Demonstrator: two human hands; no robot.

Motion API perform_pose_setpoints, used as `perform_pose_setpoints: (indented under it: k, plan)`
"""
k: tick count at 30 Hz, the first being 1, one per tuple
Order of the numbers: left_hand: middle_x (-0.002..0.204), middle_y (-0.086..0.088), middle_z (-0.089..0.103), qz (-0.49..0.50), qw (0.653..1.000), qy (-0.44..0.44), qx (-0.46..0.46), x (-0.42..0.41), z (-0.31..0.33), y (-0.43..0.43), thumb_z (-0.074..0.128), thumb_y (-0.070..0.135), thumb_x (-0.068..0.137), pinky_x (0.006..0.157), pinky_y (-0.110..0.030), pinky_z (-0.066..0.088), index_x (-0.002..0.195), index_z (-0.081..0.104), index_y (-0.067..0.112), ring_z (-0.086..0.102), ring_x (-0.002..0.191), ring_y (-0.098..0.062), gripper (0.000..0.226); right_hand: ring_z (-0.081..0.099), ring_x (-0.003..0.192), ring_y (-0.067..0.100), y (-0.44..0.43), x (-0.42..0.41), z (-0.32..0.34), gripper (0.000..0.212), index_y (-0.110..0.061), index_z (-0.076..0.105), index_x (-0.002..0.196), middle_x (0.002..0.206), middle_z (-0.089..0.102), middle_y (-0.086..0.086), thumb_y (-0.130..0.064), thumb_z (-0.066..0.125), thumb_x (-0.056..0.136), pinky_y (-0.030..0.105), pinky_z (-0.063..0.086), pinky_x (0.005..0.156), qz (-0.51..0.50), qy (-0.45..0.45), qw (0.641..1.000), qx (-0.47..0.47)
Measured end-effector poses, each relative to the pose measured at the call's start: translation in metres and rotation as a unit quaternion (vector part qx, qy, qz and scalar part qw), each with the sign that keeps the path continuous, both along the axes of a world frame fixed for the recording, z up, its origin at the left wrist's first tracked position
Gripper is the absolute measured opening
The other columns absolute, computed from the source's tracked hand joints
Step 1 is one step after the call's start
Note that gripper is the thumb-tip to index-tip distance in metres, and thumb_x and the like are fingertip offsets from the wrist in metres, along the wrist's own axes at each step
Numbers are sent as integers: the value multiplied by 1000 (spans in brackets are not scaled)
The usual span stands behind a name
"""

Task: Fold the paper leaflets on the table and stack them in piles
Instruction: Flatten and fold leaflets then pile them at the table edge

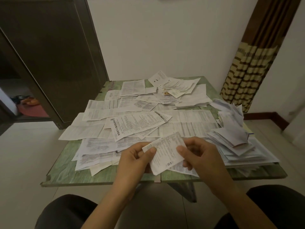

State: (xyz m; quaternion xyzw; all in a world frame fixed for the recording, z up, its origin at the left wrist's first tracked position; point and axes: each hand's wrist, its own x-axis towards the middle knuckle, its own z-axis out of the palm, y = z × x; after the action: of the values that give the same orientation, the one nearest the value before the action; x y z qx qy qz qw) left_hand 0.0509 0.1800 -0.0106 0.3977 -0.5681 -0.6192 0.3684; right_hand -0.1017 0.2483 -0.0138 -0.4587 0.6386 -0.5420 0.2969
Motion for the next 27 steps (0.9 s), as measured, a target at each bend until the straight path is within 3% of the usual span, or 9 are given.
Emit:
perform_pose_setpoints:
  k: [5, 8, 12, 16, 18, 21, 23, 25, 27]
  plan:
    - [85, -36, 61, -46, 998, 25, -32, -33, 8, 2, 54, 6, 91, 55, -20, 53, 96, 67, 6, 66, 68, -22, 14, 58, 55, -2, 16, -33, 30, 15, -26, 60, 78, 60, 59, -10, -13, 61, 85, 9, 45, 50, -82, 95, 991, -55]
    - [78, -12, 72, -86, 995, 47, -30, -65, 17, 5, 50, 4, 93, 59, -22, 56, 96, 65, 7, 69, 68, -15, 15, 58, 54, 1, 28, -67, 48, 15, -29, 58, 82, 73, 62, -5, -14, 58, 88, 11, 48, 48, -179, 66, 978, -83]
    - [89, 4, 70, -127, 988, -3, -83, -114, 17, 7, 48, 8, 95, 76, -25, 55, 91, 64, 19, 65, 85, -10, 20, 58, 67, 14, 34, -120, 50, 9, -15, 59, 94, 86, 61, 0, -9, 53, 92, 25, 49, 63, -321, -116, 937, -71]
    - [101, 13, 59, -112, 973, -74, -187, -150, 4, 11, 46, 12, 96, 76, -2, 41, 103, 60, 23, 54, 96, -1, 19, 54, 63, 16, 33, -148, 33, 16, -6, 57, 106, 84, 60, 8, -3, 51, 91, 27, 45, 59, -327, -159, 932, -11]
    - [105, 10, 57, -75, 977, -68, -186, -159, -1, 11, 46, 14, 97, 79, -5, 42, 110, 58, 20, 53, 98, -3, 19, 54, 61, 17, 29, -152, 24, 19, -3, 57, 108, 82, 60, 9, -2, 51, 90, 27, 44, 55, -298, -129, 945, 36]
    - [113, 9, 53, -29, 973, -77, -215, -167, -7, 8, 44, 16, 98, 94, -25, 44, 120, 55, 17, 51, 109, -8, 25, 56, 67, 18, 21, -152, 13, 22, -7, 58, 109, 86, 61, 7, -4, 53, 88, 29, 47, 57, -253, -39, 960, 114]
    - [114, 9, 53, -20, 950, -103, -294, -171, -13, 7, 43, 16, 98, 95, -19, 36, 120, 57, 16, 48, 109, -6, 26, 57, 81, 19, 17, -152, 3, 23, -11, 58, 110, 99, 62, 8, -8, 55, 88, 31, 48, 68, -243, 72, 954, 157]
    - [107, 3, 63, -35, 911, -138, -387, -177, -19, 7, 46, 13, 94, 87, -14, 33, 108, 66, 12, 52, 100, -10, 24, 55, 87, 18, 18, -152, -6, 21, -14, 57, 109, 105, 62, 7, -13, 54, 88, 28, 44, 72, -239, 162, 940, 184]
    - [89, -3, 70, -83, 875, -198, -435, -184, -33, 7, 49, 15, 85, 78, -20, 41, 86, 72, 11, 63, 86, -20, 23, 53, 87, 17, 21, -150, -13, 22, -15, 55, 112, 107, 60, 5, -18, 53, 90, 26, 39, 69, -238, 223, 923, 206]
